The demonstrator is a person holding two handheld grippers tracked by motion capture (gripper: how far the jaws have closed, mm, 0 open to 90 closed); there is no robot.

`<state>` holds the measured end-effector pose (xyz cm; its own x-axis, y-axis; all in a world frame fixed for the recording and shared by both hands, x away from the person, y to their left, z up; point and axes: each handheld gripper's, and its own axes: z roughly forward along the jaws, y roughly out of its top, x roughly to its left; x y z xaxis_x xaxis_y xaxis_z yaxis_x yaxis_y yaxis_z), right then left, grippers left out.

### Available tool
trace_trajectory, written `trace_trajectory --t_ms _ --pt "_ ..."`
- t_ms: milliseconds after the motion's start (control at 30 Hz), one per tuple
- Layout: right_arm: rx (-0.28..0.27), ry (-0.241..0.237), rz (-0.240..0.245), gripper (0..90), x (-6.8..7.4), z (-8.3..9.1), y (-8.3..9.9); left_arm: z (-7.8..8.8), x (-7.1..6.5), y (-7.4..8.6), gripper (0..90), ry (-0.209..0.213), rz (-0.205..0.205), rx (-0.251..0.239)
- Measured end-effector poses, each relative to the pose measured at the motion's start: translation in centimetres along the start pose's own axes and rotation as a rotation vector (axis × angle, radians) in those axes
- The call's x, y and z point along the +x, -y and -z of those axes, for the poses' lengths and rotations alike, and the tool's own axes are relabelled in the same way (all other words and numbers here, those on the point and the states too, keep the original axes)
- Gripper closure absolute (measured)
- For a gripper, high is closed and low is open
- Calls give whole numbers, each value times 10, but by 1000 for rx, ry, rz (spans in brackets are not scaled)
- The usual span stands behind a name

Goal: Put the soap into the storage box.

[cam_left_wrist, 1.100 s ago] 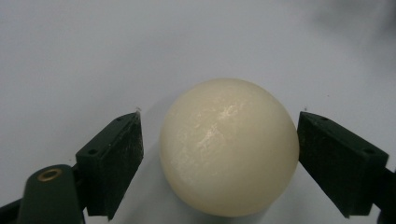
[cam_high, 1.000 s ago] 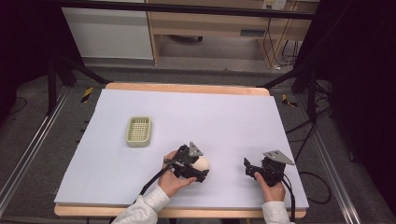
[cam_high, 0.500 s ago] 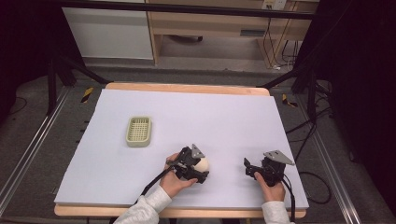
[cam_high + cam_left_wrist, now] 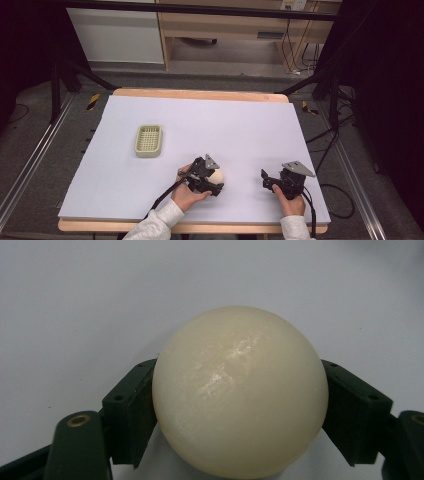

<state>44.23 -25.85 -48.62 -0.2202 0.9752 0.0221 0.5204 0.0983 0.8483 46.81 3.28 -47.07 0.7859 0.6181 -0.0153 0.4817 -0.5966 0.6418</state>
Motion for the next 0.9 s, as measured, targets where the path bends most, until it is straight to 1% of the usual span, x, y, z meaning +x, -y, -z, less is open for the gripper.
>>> trace_trajectory --t_ms 167,300,367,433,500,533,633,833,867,900 --pt "1 -1 -2 46 0 0 0 1 1 0 237 5 10 4" --pt "0 -2 -1 47 0 0 0 4 3 0 237 9 10 5" --pt "1 -2 -1 47 0 0 0 5 3 0 237 8 19 -5" --pt "0 -2 1 47 0 0 0 9 5 0 237 8 18 -8" --pt "1 -3 -1 47 0 0 0 12 6 0 237 16 24 -13" --pt "0 -3 0 47 0 0 0 13 6 0 237 14 30 -22" --pt "0 0 1 47 0 0 0 18 8 0 237 11 19 -20" --pt "0 -1 1 47 0 0 0 27 11 1 238 -3 26 -34" --pt "0 -1 1 47 0 0 0 30 12 1 238 -5 18 -30" --pt "1 -1 1 47 0 0 0 34 13 1 237 -11 21 -37"
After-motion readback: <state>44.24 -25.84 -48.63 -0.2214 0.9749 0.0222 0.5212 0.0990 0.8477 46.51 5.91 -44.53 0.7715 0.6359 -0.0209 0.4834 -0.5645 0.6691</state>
